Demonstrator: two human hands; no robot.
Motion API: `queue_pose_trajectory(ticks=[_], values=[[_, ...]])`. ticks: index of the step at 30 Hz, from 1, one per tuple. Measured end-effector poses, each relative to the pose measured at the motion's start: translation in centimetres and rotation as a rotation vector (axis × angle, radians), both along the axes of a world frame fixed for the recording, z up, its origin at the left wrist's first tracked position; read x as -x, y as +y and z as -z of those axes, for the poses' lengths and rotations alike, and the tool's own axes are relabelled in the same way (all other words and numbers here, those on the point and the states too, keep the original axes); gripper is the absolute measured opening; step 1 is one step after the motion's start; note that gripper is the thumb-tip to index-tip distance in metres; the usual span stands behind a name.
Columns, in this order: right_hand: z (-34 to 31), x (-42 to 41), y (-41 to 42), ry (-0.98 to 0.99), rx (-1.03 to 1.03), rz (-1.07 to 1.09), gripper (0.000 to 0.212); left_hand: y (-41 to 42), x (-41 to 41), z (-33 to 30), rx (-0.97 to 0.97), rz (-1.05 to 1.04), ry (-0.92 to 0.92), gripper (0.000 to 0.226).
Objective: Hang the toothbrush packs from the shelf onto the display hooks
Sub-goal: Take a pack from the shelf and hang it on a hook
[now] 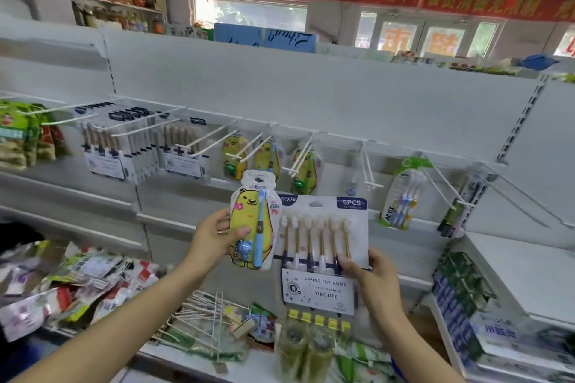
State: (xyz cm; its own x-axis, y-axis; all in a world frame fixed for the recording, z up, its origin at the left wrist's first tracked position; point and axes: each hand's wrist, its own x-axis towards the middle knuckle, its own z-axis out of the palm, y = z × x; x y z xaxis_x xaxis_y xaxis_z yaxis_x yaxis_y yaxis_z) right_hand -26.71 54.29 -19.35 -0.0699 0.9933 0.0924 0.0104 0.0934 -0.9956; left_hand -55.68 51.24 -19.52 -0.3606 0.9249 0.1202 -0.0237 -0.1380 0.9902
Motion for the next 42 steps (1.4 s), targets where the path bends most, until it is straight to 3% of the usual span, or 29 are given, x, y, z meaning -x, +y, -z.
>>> queue_pose_trajectory(ticks=[3, 7, 14, 23, 29, 34, 42], values=[[-0.1, 1.5, 0.7, 0.027, 0.013, -0.012, 0.019, 0.4, 2.0, -0.7, -0.028, -0.018, -0.022, 0.054], [-0.2, 2.8, 1.6, 0.039, 0.014, -0.046, 0.022, 1.9, 4.1, -0.9, -0.027, -0.048, 0.031, 0.03], [0.3, 4.3, 1.9, 0.016, 0.009, -0.014, 0.023, 4.1, 5.8, 0.0, -0.028, -0.002, 0.028, 0.038], [0.6, 7.3, 1.2, 0.023, -0.017, 0.12, 0.026, 5.8, 8.0, 0.4, -0.062, 0.082, 0.1, 0.03], [1.9, 9.1, 0.7, 0.008, -0.024, 0.204, 0.025, 7.2, 8.8, 0.3, -0.05, 0.137, 0.044, 0.029], [2.5, 10.0, 0.2, 0.003, -0.019, 0.269, 0.021, 11.1, 9.0, 0.0, -0.011, 0.146, 0.042, 0.036], [2.4, 9.2, 0.1, -0.066, -0.028, 0.329, 0.017, 19.2, 9.8, 0.2, -0.023, 0.119, 0.124, 0.027]])
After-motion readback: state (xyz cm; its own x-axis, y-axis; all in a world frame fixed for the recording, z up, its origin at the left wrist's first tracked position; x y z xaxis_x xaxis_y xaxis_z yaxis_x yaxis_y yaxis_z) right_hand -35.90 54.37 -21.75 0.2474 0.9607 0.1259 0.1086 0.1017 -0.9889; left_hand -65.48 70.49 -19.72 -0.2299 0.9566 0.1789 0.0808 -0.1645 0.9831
